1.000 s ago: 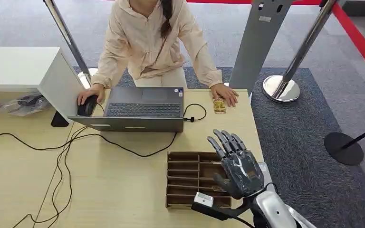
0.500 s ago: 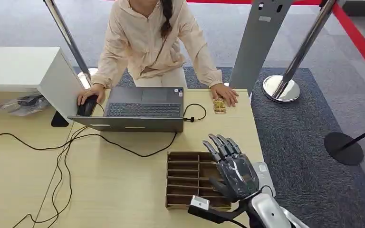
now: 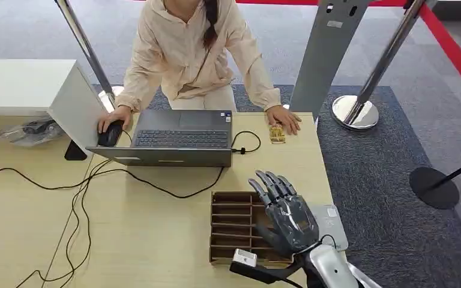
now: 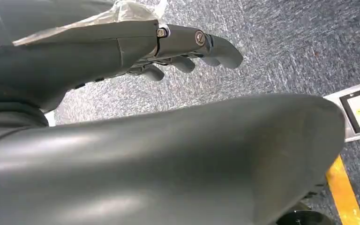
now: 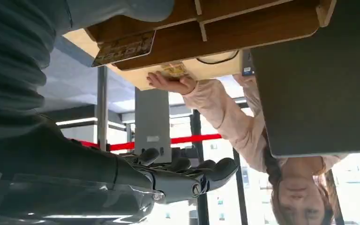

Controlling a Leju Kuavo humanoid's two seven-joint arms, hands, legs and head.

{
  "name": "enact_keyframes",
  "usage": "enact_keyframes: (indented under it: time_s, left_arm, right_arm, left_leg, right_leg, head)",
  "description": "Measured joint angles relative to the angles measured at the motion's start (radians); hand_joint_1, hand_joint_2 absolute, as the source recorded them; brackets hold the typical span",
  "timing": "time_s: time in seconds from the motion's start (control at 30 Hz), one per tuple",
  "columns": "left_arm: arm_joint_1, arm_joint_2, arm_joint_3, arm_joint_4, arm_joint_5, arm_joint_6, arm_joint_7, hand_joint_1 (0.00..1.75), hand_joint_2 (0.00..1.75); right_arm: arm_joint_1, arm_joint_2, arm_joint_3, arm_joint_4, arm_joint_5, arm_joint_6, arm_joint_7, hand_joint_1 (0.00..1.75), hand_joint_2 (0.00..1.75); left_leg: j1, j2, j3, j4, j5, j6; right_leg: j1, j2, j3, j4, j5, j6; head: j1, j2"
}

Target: Pass the card to the sensor for recognition and then transmit it.

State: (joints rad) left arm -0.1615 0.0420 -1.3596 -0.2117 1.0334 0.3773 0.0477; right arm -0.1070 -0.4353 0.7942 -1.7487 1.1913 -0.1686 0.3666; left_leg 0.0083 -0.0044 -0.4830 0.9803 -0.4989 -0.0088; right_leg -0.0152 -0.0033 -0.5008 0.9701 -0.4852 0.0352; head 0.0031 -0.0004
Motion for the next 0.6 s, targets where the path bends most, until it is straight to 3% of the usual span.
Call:
enact_keyframes:
  time_s: [0.6]
  left_arm:
    - [0.000, -0.005, -0.002, 0.000, -0.011, 0.003, -0.008, 0.00, 0.00]
  right_arm:
    - [-0.019, 0.037, 0.012, 0.037, 0.005, -0.006, 0.000, 0.45, 1.75]
  left_leg:
    - [0.000, 0.000, 0.000, 0.000, 0.000, 0.000]
  right_leg:
    - [0.000, 0.000, 0.000, 0.000, 0.000, 0.000]
  head:
    - [0.000, 0.000]
